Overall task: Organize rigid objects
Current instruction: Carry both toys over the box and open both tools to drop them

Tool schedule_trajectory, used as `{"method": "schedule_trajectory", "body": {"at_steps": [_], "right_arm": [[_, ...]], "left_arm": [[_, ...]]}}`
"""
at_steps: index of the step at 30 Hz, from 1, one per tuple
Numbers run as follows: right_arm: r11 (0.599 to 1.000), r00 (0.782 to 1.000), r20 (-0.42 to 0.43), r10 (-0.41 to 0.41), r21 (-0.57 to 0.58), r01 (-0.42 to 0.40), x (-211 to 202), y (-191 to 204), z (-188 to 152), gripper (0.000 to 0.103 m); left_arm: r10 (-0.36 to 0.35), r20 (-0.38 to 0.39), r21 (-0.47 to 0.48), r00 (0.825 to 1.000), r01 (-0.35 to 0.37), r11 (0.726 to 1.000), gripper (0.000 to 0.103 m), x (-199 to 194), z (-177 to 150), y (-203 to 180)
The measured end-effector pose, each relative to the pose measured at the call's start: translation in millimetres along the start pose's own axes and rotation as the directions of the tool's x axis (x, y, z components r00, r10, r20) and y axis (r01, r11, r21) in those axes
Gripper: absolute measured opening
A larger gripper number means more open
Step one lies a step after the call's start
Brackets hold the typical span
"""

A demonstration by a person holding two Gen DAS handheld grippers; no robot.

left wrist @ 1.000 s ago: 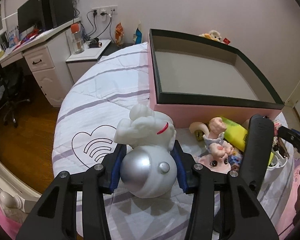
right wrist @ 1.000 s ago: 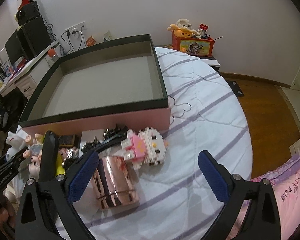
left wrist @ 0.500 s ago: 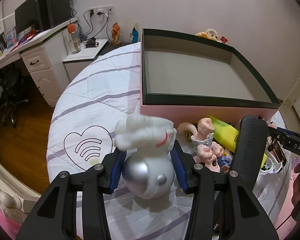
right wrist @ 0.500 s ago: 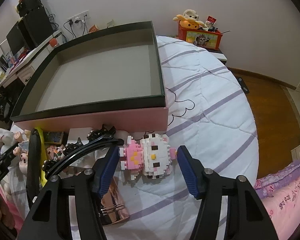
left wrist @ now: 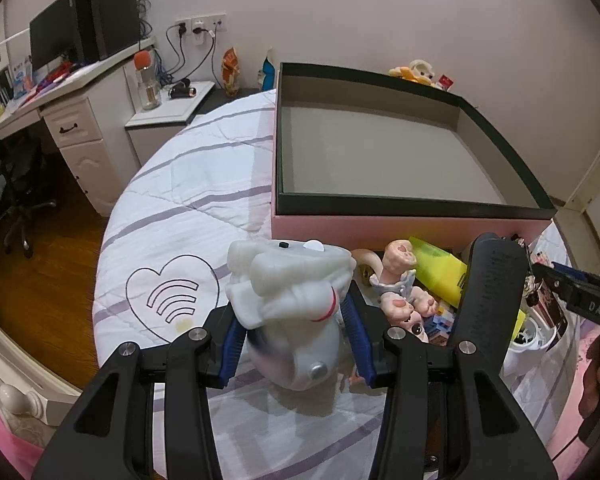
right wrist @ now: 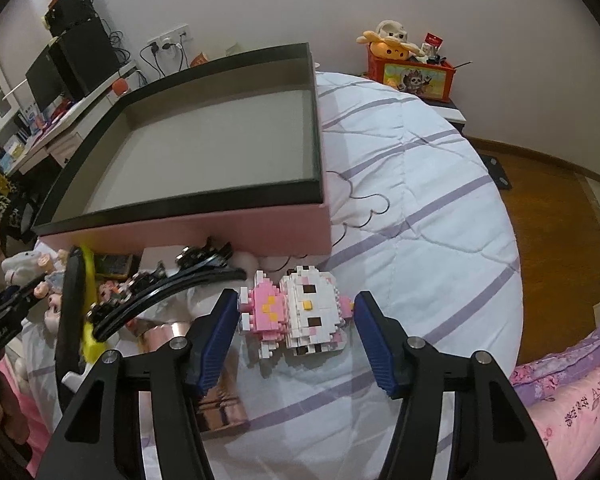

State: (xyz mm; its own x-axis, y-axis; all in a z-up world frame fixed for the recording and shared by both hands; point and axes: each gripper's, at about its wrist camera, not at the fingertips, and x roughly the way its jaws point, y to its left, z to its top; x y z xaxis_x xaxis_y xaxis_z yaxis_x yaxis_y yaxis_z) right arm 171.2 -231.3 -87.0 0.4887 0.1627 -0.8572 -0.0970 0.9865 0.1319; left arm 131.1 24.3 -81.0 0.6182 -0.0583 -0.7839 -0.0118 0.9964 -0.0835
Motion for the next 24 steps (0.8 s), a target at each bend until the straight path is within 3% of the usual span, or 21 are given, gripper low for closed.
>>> {"method": "schedule_trajectory", "body": {"at_steps": [10, 16, 24], "right_arm": [[0.998, 0.995, 0.097, 0.014, -0.06, -0.008, -52, 20, 12, 0.06], [0.991, 0.985, 0.166, 0.053, -0.127, -0.031, -75, 46, 42, 0.06], [0.988, 0.979, 0.179, 0.098, -0.137, -0.074, -45, 61, 101, 0.06]], "left_arm": [[-0.03, 0.06, 0.02, 0.998, 0.029, 0.999, 0.046, -31, 17, -2], [-0.081, 0.125, 0.055, 0.989, 0.074, 0.996, 0.046, -53, 55, -16], [-0.102, 0.15, 0.078, 0.983, 0.091, 0.993, 0.046, -33, 117, -31]]}}
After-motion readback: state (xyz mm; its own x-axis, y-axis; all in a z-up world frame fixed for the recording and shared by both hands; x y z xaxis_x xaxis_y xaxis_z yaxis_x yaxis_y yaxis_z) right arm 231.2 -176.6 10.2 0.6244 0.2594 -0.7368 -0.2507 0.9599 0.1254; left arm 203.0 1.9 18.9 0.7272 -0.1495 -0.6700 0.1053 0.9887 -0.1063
